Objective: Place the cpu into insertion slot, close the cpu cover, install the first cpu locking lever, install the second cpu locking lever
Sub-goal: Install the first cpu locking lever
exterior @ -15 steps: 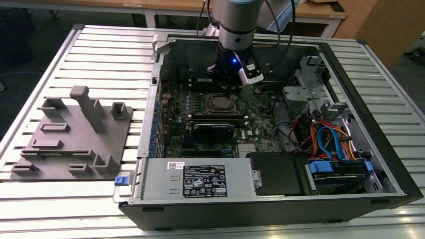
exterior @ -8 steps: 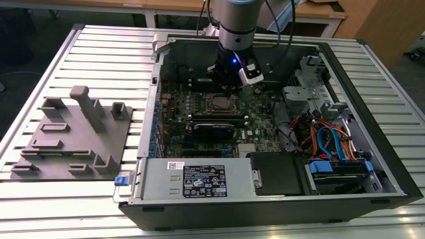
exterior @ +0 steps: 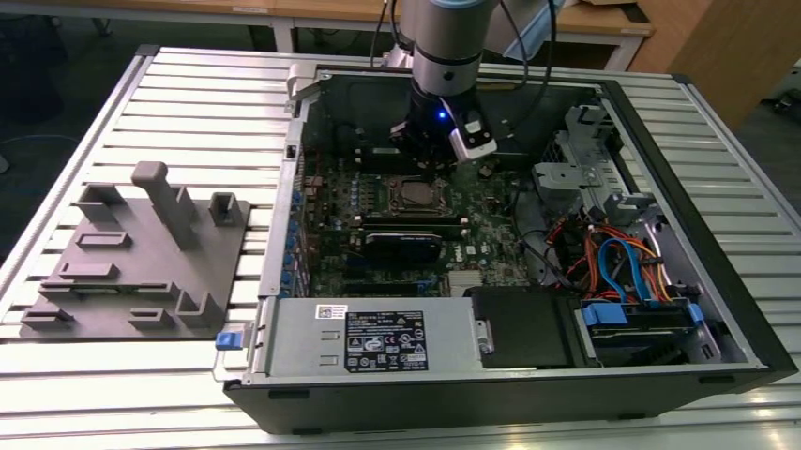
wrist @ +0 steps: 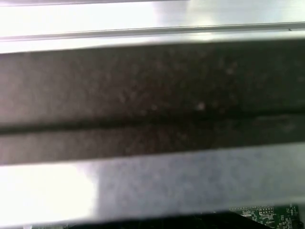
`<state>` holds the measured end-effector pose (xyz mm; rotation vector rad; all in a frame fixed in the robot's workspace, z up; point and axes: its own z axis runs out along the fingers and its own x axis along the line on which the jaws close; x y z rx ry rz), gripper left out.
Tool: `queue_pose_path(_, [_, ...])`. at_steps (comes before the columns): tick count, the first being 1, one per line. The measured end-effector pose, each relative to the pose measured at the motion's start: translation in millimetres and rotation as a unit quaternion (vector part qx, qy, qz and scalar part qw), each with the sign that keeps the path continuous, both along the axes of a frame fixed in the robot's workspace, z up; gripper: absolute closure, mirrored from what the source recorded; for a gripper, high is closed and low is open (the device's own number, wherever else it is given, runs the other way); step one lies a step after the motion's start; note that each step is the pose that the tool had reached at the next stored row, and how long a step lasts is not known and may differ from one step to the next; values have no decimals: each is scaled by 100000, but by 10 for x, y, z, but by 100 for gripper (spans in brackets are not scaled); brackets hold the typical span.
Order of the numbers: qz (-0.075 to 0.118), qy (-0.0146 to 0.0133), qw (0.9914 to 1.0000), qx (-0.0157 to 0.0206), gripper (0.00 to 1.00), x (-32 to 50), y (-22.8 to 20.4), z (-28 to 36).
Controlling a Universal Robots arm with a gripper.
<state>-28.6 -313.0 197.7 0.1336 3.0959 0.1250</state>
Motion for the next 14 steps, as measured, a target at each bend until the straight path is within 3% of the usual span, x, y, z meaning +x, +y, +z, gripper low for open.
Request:
queue_pose_path(8, [-8, -13, 100000, -36, 89, -3, 0, -8])
queue_pose_path(14, [0, -2, 100000, 35, 89, -53, 0, -3])
